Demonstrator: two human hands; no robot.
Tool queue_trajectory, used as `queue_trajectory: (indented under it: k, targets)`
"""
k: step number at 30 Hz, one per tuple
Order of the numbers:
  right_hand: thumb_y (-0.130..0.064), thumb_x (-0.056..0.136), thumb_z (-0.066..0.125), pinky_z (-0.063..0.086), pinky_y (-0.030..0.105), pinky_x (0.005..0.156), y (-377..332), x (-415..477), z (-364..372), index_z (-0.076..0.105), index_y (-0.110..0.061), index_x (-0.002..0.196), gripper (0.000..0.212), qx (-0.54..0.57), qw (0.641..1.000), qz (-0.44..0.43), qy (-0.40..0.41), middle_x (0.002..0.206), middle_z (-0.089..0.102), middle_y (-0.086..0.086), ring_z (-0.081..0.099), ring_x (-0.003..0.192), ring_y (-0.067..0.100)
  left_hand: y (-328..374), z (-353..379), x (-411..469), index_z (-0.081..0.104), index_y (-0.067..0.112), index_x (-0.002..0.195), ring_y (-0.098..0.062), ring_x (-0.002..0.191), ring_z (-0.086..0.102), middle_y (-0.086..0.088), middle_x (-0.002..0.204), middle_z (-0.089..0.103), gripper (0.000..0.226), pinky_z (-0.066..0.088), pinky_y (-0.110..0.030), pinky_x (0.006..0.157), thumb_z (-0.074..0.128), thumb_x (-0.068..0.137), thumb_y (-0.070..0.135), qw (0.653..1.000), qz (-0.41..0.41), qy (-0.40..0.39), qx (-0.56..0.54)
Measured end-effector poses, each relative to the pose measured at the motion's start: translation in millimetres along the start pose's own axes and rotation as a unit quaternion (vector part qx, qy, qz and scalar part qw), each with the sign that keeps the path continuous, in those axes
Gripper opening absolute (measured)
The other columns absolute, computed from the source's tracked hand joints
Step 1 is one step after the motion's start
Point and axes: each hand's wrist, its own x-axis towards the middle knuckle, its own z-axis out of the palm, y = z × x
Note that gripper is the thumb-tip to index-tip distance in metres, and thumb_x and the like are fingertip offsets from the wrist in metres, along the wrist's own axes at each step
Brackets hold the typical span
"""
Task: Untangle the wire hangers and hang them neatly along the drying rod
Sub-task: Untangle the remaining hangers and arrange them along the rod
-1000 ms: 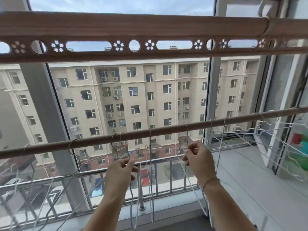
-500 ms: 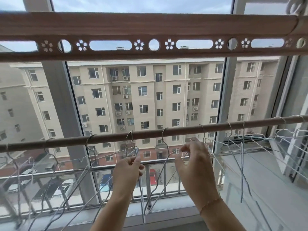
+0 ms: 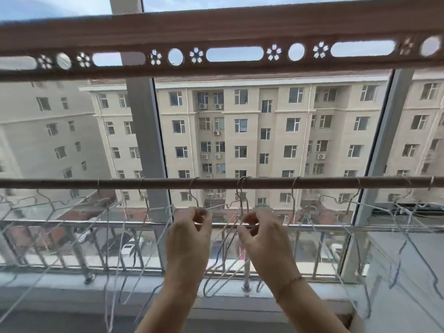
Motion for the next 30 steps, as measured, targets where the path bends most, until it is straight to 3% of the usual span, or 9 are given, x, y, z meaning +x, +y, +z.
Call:
queue_trajectory:
  k: [2,5,8,10,12,16,22,26,30]
  targets:
    - [-0.021,0.084,0.064,0.049,0.02,0.074,-0.3,1.2,6.6,0.057,-0.015,0.094,0.014,0.0,1.0,0.019,0.011,0.091,0.054,-0.003,0.057,0.082,0.013,-6.7,-2.7,4.3,0.066,0.015,0.104,-0.005,0.076,0.064,0.001,0.09,0.068,0.02,0.057,-0.025,0.072,0.062,0.088,0.026,0.998,-0.002,-0.059,-0.013]
    - [-0.024,0.085,0.064,0.047,0.02,0.069,0.2,1.2,15.6,0.055,-0.014,0.094,0.016,0.002,0.997,0.074,0.033,0.091,0.057,-0.001,0.057,0.08,0.014,-12.3,5.1,8.0,0.067,0.027,0.095,0.014,0.065,0.059,0.017,0.074,0.063,0.014,0.046,-0.004,0.058,0.06,0.088,0.036,0.985,-0.006,-0.171,-0.018]
    - [-0.026,0.083,0.066,0.045,0.018,0.058,-2.8,0.3,26.6,0.051,-0.015,0.093,0.021,0.051,0.984,0.17,0.024,0.086,0.061,0.002,0.059,0.072,0.013,-18.5,16.5,15.8,0.074,0.019,0.094,0.003,0.063,0.06,0.012,0.073,0.068,0.019,0.052,-0.018,0.066,0.062,0.088,0.033,0.964,-0.042,-0.253,-0.07]
    - [-0.022,0.083,0.066,0.055,0.032,0.066,-4.3,-0.9,35.7,0.05,-0.012,0.097,0.024,0.094,0.97,0.221,0.027,0.085,0.062,0.005,0.064,0.074,0.02,-21.9,21.6,21.1,0.075,0.015,0.092,-0.008,0.067,0.065,0.006,0.075,0.072,0.016,0.054,-0.026,0.069,0.064,0.087,0.025,0.945,-0.08,-0.292,-0.125]
    - [-0.015,0.083,0.064,0.056,0.038,0.07,-4.8,-1.1,42.8,0.051,-0.01,0.098,0.02,0.098,0.963,0.245,0.048,0.085,0.064,0.008,0.065,0.075,0.023,-23.6,25.2,25.2,0.075,0.017,0.083,-0.009,0.064,0.065,0.004,0.071,0.073,0.011,0.052,-0.022,0.06,0.065,0.086,0.021,0.933,-0.093,-0.314,-0.151]
    - [-0.013,0.084,0.062,0.053,0.026,0.062,-7.0,-3.9,50.8,0.055,-0.012,0.098,0.016,0.068,0.962,0.251,0.088,0.078,0.067,0.002,0.065,0.069,0.014,-28.2,30.0,30.1,0.07,0.023,0.071,-0.004,0.046,0.052,0.008,0.059,0.069,0.019,0.039,-0.012,0.041,0.062,0.088,0.021,0.909,-0.126,-0.353,-0.18]
    - [-0.012,0.084,0.062,0.059,0.038,0.072,-5.4,-7.0,45.9,0.066,-0.01,0.096,0.013,0.079,0.959,0.256,0.09,0.078,0.073,0.005,0.069,0.07,0.016,-29.2,37.7,29.3,0.071,0.017,0.067,-0.004,0.042,0.048,0.007,0.051,0.067,0.022,0.04,-0.016,0.045,0.064,0.087,0.02,0.86,-0.21,-0.376,-0.272]
    - [-0.013,0.084,0.062,0.057,0.027,0.065,-2.5,-6.7,44.6,0.066,-0.012,0.095,0.012,0.072,0.962,0.253,0.08,0.076,0.073,0.004,0.065,0.062,0.01,-30.0,41.7,27.5,0.072,0.005,0.073,-0.01,0.046,0.049,-0.001,0.053,0.063,0.02,0.042,-0.019,0.047,0.061,0.089,0.011,0.847,-0.225,-0.367,-0.31]
    - [-0.013,0.086,0.061,0.052,0.022,0.058,-2.3,-2.5,43.2,0.067,-0.013,0.091,0.008,0.076,0.963,0.25,0.063,0.074,0.072,0.004,0.063,0.056,0.008,-27.7,40.7,27.9,0.071,0.006,0.075,-0.008,0.047,0.052,0.001,0.053,0.061,0.02,0.042,-0.017,0.047,0.061,0.089,0.015,0.838,-0.243,-0.367,-0.322]
